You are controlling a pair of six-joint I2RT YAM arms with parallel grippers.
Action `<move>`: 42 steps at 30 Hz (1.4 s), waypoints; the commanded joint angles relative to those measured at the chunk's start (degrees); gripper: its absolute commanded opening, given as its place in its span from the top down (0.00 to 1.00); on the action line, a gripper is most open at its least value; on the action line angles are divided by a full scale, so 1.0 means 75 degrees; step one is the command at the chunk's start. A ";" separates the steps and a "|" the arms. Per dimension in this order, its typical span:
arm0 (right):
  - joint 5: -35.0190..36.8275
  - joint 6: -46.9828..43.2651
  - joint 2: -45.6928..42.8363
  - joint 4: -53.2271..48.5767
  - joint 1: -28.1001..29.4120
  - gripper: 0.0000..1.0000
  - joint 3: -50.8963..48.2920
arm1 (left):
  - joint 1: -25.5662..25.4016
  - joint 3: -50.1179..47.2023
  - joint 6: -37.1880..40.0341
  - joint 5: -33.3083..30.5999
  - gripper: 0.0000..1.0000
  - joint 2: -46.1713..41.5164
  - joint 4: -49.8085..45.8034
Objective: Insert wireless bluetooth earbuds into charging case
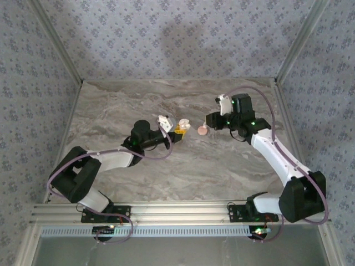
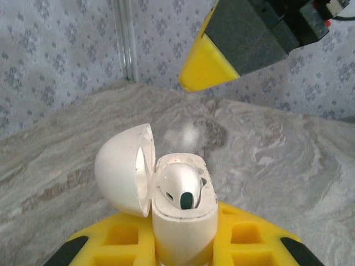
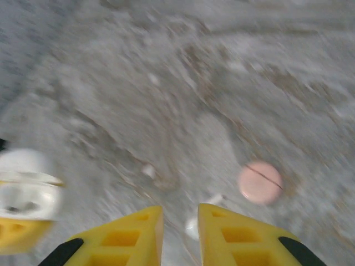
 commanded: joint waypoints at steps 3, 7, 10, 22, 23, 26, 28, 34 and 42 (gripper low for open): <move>-0.0786 0.0626 -0.0381 0.1591 0.0507 0.75 -0.0098 | 0.0012 0.0429 -0.0243 0.0414 0.84 0.0136 0.0751; -0.0540 0.0552 -0.0496 0.1606 0.0658 0.75 -0.0130 | -0.0005 0.0456 -0.0314 0.0287 0.84 0.0157 0.0747; -0.0205 0.0410 -0.0463 0.0889 0.0610 0.74 -0.0028 | 0.0028 0.0341 -0.0323 -0.0059 0.84 0.0060 0.0662; 0.1487 0.0986 0.0903 -0.2110 0.1166 0.71 0.1669 | 0.0947 -0.0469 -0.1054 -0.0885 0.85 -0.0874 0.0146; 0.1664 0.1014 0.1185 -0.2366 0.1349 0.71 0.1913 | 0.1038 -0.0570 -0.1061 -0.0948 0.85 -0.1026 0.0049; 0.2191 0.1788 0.1966 -0.2972 0.1737 0.71 0.2499 | 0.1333 -0.0843 -0.1154 -0.1177 0.85 -0.1495 -0.0302; 0.2184 0.2739 0.2425 -0.2876 0.1951 0.71 0.2657 | 0.1528 -0.0976 -0.1186 -0.1428 0.85 -0.1814 -0.0689; 0.2164 0.6380 0.3492 -0.1956 0.2725 0.65 0.2703 | 0.2102 -0.1301 -0.1358 -0.2202 0.85 -0.2662 -0.1532; 0.1746 0.9858 0.4988 -0.0897 0.3194 0.60 0.2922 | 0.2782 -0.1373 -0.1747 -0.3094 0.85 -0.3332 -0.2458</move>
